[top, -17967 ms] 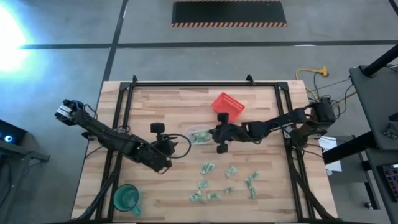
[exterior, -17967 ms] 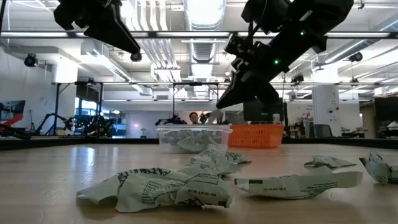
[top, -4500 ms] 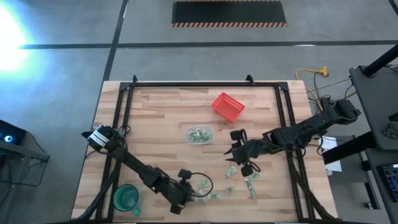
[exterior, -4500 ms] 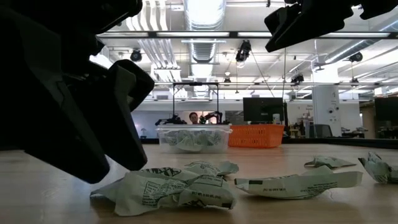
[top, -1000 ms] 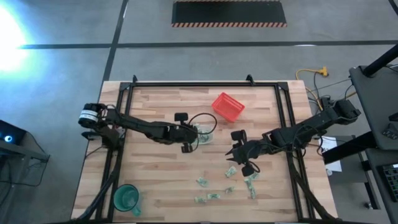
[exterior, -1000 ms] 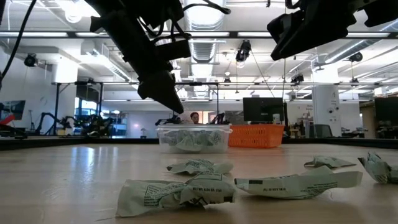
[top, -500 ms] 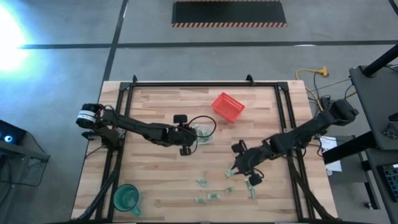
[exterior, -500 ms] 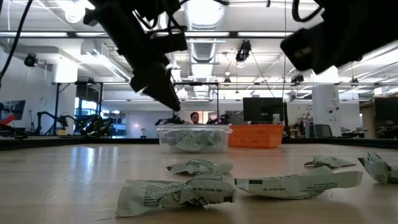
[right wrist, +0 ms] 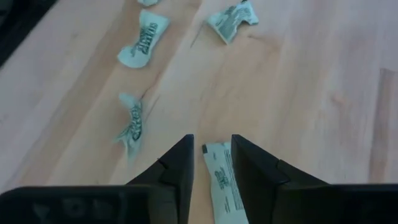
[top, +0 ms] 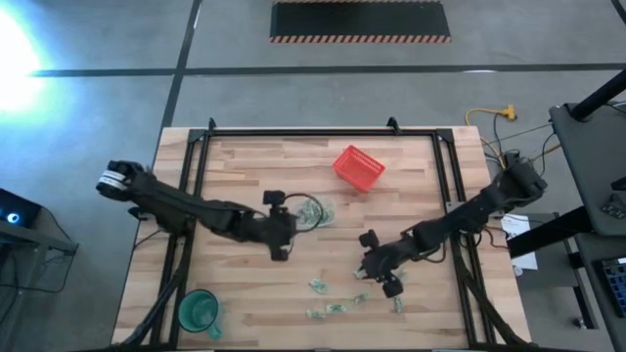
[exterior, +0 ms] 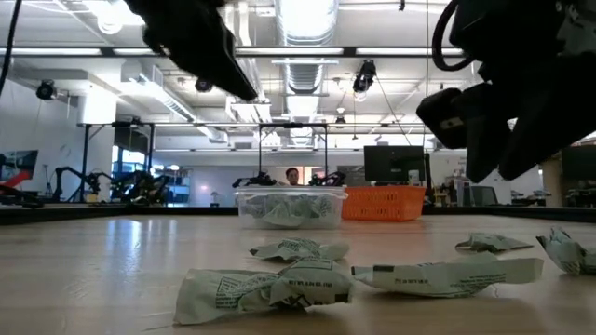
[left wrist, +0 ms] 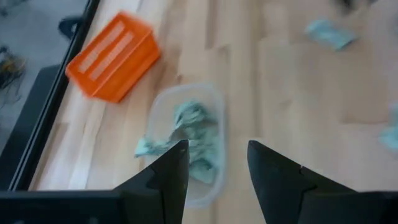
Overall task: Pick and place items into bin
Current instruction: Put the stevia packet into the transparent bin
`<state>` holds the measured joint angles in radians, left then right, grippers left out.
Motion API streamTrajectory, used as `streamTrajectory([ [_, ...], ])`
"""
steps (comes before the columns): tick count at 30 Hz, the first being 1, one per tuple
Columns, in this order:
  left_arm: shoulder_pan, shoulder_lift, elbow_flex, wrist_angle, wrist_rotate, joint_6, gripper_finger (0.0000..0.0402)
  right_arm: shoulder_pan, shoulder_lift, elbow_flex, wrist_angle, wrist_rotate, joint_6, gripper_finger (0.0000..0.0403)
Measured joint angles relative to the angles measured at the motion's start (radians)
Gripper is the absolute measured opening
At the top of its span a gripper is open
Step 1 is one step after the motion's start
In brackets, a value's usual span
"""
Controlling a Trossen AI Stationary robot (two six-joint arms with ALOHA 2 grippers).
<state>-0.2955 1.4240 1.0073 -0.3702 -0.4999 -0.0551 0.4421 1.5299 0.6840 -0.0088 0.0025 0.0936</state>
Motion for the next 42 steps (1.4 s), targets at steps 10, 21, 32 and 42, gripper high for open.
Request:
streamTrajectory([
  [10,-0.222,-0.099,-0.001,0.02,-0.063,-0.018,0.0148,-0.014,0.056,0.0,-0.019,0.0,0.063,0.0166],
  [21,-0.283,-0.103,-0.001,0.019,-0.152,-0.017,0.0148,-0.017,0.114,0.0,-0.041,0.01,0.091,0.0201],
  [32,-0.283,-0.103,-0.001,0.018,-0.153,-0.016,0.0148,-0.028,0.113,0.002,-0.066,0.025,0.09,0.0168],
  [42,-0.283,-0.103,-0.001,0.019,-0.153,-0.015,0.0148,-0.031,0.101,0.0,-0.075,0.03,0.061,0.009],
])
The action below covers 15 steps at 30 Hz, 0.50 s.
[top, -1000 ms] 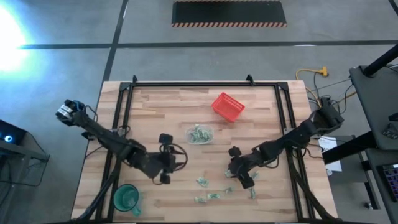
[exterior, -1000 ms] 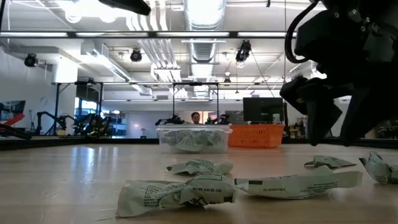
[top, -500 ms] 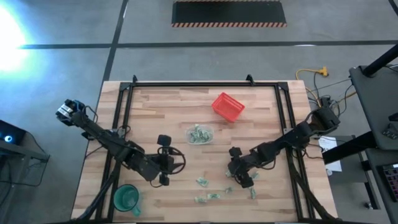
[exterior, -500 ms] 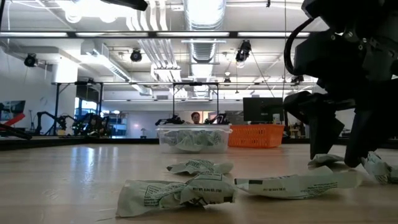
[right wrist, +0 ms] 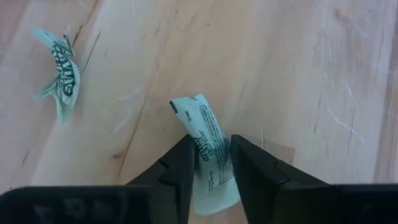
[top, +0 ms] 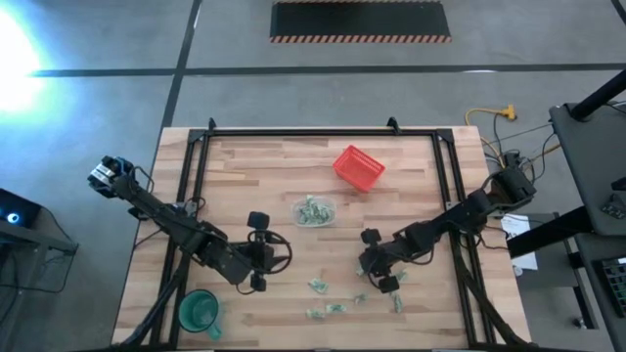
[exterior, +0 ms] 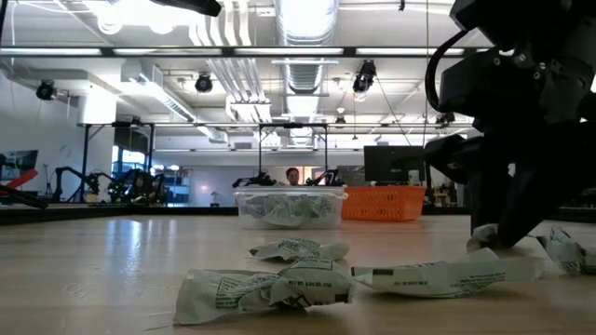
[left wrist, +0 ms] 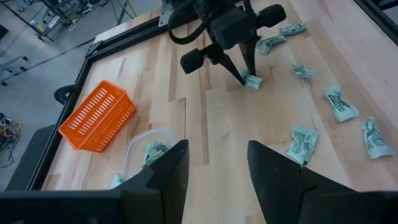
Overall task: Pick and place items into bin
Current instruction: Put the stevia packet into the transparent bin
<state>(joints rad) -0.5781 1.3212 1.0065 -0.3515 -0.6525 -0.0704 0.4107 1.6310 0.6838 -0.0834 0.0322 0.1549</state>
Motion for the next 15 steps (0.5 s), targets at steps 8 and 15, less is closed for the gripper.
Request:
streamTrajectory([
  [8,0.0,0.0,0.0,0.0,0.0,0.0,0.0148,0.001,-0.023,-0.001,0.001,0.003,-0.033,0.0046],
  [15,0.0,0.0,0.0,0.0,0.001,0.005,0.0148,0.001,-0.101,-0.001,0.008,0.113,-0.117,0.0033],
])
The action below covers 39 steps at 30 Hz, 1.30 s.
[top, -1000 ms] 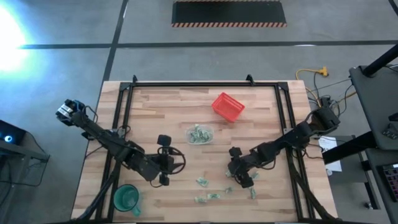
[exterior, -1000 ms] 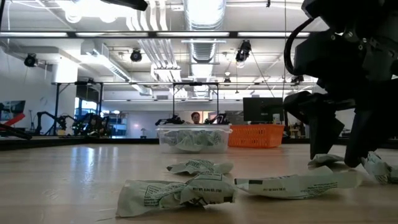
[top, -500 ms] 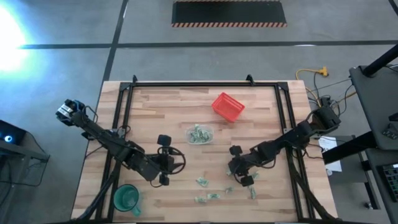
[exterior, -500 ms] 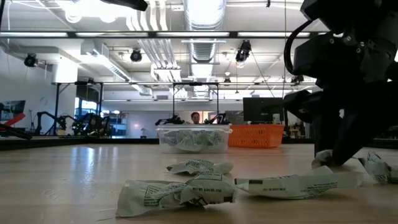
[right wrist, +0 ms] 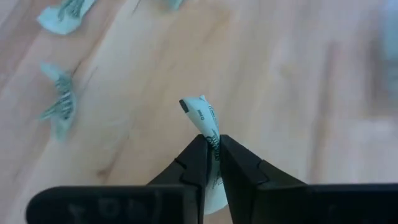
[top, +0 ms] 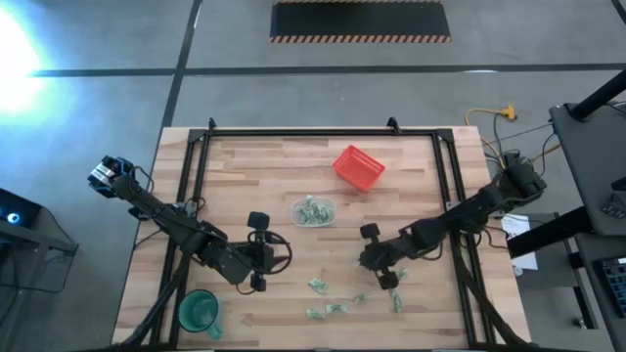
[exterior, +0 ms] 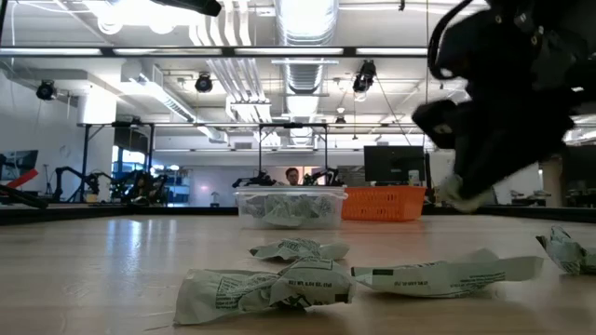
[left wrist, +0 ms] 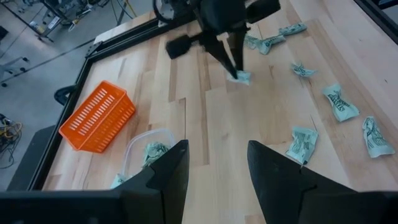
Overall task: Pick and place items into bin
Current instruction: Put the stevia packet into the transparent bin
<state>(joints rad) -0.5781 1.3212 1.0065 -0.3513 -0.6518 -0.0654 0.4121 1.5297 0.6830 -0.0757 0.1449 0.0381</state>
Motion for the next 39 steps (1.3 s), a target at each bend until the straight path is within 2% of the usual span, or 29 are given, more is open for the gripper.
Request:
streamTrajectory([
  [8,0.0,0.0,0.0,0.0,-0.006,0.0,0.0148,-0.014,-0.078,0.0,0.158,0.328,-0.246,0.0033],
  [12,0.0,0.0,0.0,0.001,-0.01,0.0,0.0148,-0.075,-0.081,0.0,0.308,0.351,-0.343,0.0033],
  [14,0.0,0.0,0.0,0.001,-0.011,0.0,0.0148,-0.12,-0.074,0.002,0.368,0.342,-0.359,0.0033],
  [27,0.0,0.0,0.0,-0.007,-0.011,-0.001,0.0148,-0.442,0.013,0.008,0.447,0.06,-0.287,0.0033],
  [32,0.0,0.0,0.0,-0.007,-0.011,-0.001,0.0148,-0.483,0.072,0.03,0.507,-0.039,-0.273,0.0033],
  [39,0.0,0.0,0.0,-0.008,-0.011,-0.001,0.0148,-0.485,0.19,0.094,0.52,-0.052,-0.273,0.0034],
])
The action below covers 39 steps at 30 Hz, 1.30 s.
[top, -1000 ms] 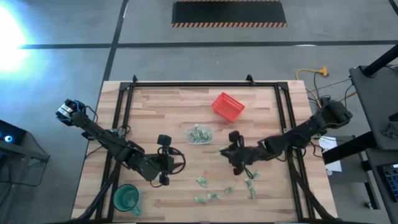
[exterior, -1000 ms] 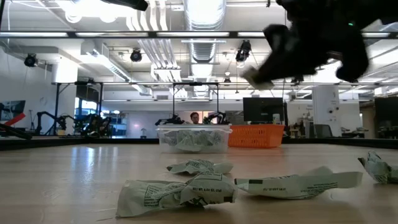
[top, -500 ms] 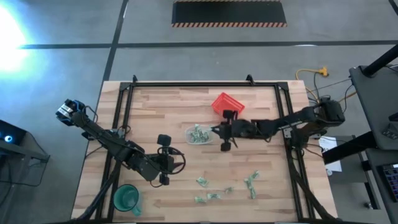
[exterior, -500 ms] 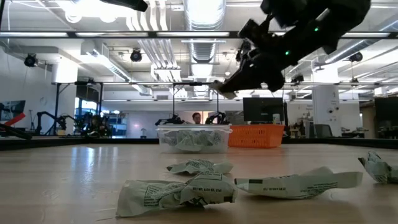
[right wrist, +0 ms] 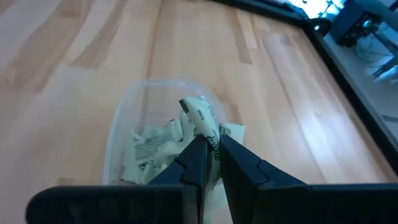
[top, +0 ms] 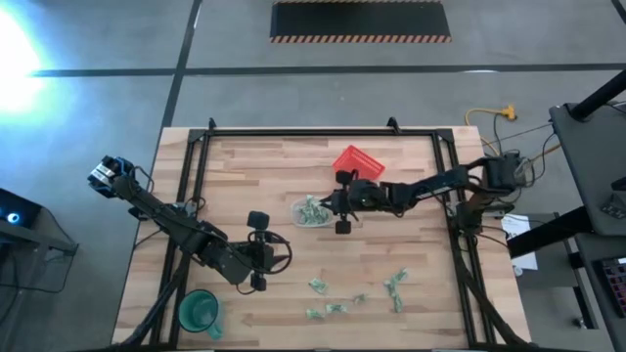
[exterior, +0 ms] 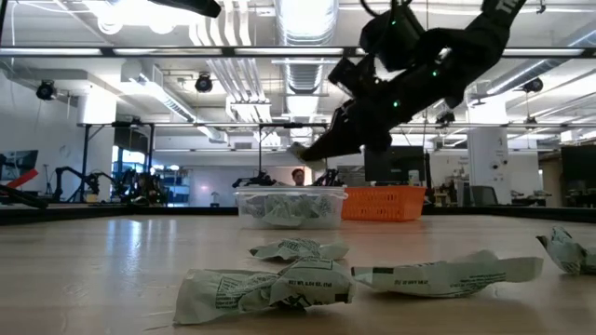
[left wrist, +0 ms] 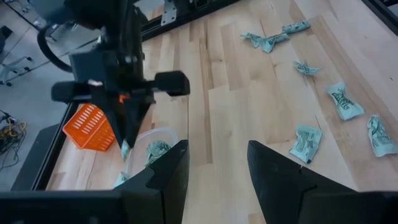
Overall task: Pick and place items into bin
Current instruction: Put the stevia packet into the transparent bin
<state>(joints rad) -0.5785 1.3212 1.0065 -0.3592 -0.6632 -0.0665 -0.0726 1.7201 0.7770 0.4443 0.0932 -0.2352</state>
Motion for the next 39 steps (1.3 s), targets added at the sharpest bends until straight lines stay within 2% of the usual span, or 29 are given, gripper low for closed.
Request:
streamTrajectory([
  [7,0.0,0.0,0.0,-0.004,0.0,0.0,0.0148,0.0,0.024,0.025,-0.046,0.0,0.0,0.0046],
  [16,0.0,0.0,0.0,-0.009,0.0,-0.006,0.0148,0.0,0.004,0.021,-0.076,-0.023,0.0,0.013],
  [19,0.001,0.006,-0.009,0.004,-0.001,-0.031,0.0148,0.0,-0.025,0.021,-0.123,-0.023,-0.029,0.0154],
  [25,0.003,0.061,-0.075,0.116,0.008,0.006,0.0148,0.028,-0.18,0.021,-0.322,-0.024,-0.004,0.0176],
  [28,0.003,0.088,-0.076,0.135,0.059,0.01,0.0148,0.059,-0.276,0.02,-0.444,-0.024,0.048,0.0178],
  [34,-0.004,0.158,-0.074,0.237,0.287,0.013,0.0148,0.16,-0.421,-0.019,-0.573,-0.026,0.118,0.0178],
  [39,-0.002,0.231,-0.066,0.324,0.308,0.146,0.0148,0.256,-0.493,-0.072,-0.588,-0.026,0.136,0.0178],
])
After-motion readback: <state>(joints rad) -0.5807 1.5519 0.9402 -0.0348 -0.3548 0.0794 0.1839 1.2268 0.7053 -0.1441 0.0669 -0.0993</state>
